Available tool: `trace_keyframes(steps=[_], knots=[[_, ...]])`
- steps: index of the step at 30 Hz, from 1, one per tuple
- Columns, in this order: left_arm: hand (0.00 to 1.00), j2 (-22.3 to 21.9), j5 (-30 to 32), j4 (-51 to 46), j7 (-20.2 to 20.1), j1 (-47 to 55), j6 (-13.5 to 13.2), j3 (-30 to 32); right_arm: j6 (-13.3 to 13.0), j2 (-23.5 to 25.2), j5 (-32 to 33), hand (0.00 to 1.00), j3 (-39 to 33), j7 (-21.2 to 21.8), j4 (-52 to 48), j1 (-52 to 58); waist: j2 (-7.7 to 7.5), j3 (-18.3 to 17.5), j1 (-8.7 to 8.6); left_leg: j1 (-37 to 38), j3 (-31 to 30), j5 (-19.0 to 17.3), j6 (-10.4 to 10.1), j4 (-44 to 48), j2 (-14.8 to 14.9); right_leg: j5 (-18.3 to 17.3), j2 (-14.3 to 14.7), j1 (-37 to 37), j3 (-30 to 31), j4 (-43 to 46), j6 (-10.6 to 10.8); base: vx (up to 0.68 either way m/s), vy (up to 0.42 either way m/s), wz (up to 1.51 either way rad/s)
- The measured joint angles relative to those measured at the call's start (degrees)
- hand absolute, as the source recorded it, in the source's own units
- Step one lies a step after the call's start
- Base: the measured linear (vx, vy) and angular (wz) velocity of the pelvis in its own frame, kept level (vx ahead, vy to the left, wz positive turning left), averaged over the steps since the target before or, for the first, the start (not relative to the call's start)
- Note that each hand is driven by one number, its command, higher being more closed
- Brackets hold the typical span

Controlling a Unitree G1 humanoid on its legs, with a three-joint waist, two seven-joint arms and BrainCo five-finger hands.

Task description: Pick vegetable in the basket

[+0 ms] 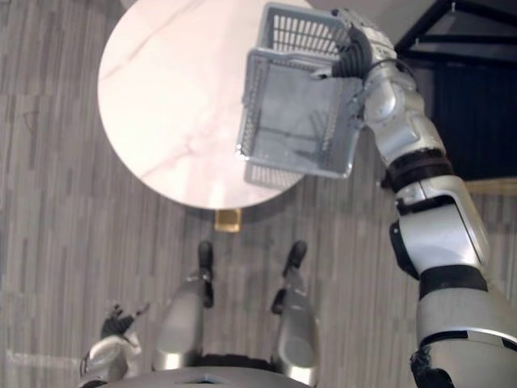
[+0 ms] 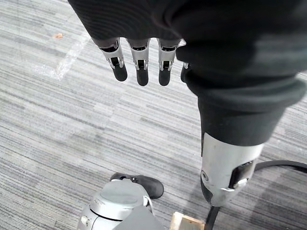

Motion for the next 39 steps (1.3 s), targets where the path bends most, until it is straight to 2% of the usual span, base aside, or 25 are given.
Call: trace_keyframes(steps=[10,13,16,27,34,35,39], knots=[[0.00,0.0,0.0,0.0,0.0,0.0,0.0,0.0,-0.4,0.1,-3.3,0.00,2.7,0.6,1.5,0.1,0.04,0.0,0.18,-0.5,-0.2,0.0,0.0,0.0,0.0,0.0,0.0,-0.3,-0.1,-0.2,0.0,0.00,0.000,0.00],[0.00,0.0,0.0,0.0,0.0,-0.1,0.0,-0.1,-0.7,0.1,-5.2,0.00,2.9,1.4,1.6,0.2,0.13,0.1,0.72,-1.0,-0.2,0.0,0.0,0.1,0.0,0.0,0.0,-0.7,-0.2,-0.2,0.0,0.00,0.000,0.00],[0.00,0.0,0.0,0.0,0.0,-0.1,0.0,-0.7,-0.7,0.1,-5.3,0.00,3.0,1.4,1.9,0.1,0.25,0.2,1.20,-1.0,-0.3,0.0,0.0,0.1,0.0,0.0,0.0,-0.6,-0.3,-0.2,0.0,0.00,0.002,0.01],[0.00,0.0,0.0,0.0,0.1,-0.1,0.0,-1.7,-0.7,0.1,-5.4,0.00,3.9,1.1,2.3,0.1,0.25,0.2,1.21,-1.4,-1.2,0.1,0.0,0.3,0.0,0.0,0.0,-0.4,-0.8,-0.1,0.0,0.01,0.004,0.03],[0.00,0.0,0.0,0.0,0.1,-0.2,-0.1,-2.5,-1.1,0.1,-5.4,0.00,3.2,-0.4,6.6,-0.9,0.40,0.2,1.48,-2.1,-2.0,0.6,0.0,0.5,-0.1,0.0,0.0,-0.5,-1.5,-0.1,0.0,0.00,0.000,0.05],[0.00,0.0,0.0,0.0,0.1,-0.2,-0.1,-2.8,-1.2,0.1,-5.4,1.00,2.3,-0.5,7.0,-0.9,0.58,0.3,1.47,-2.2,-2.2,0.7,0.0,0.4,-0.1,0.0,0.0,-0.5,-1.6,0.0,0.0,-0.01,0.001,0.10],[0.00,0.0,0.0,0.0,0.3,-0.2,-0.1,-2.9,-1.1,0.1,-5.7,1.00,-0.4,-1.3,9.5,-1.6,1.17,0.7,1.42,-2.6,-2.9,1.8,-0.1,-0.7,-0.3,0.0,-0.1,-0.9,-2.0,0.1,0.0,-0.01,-0.003,0.08]])
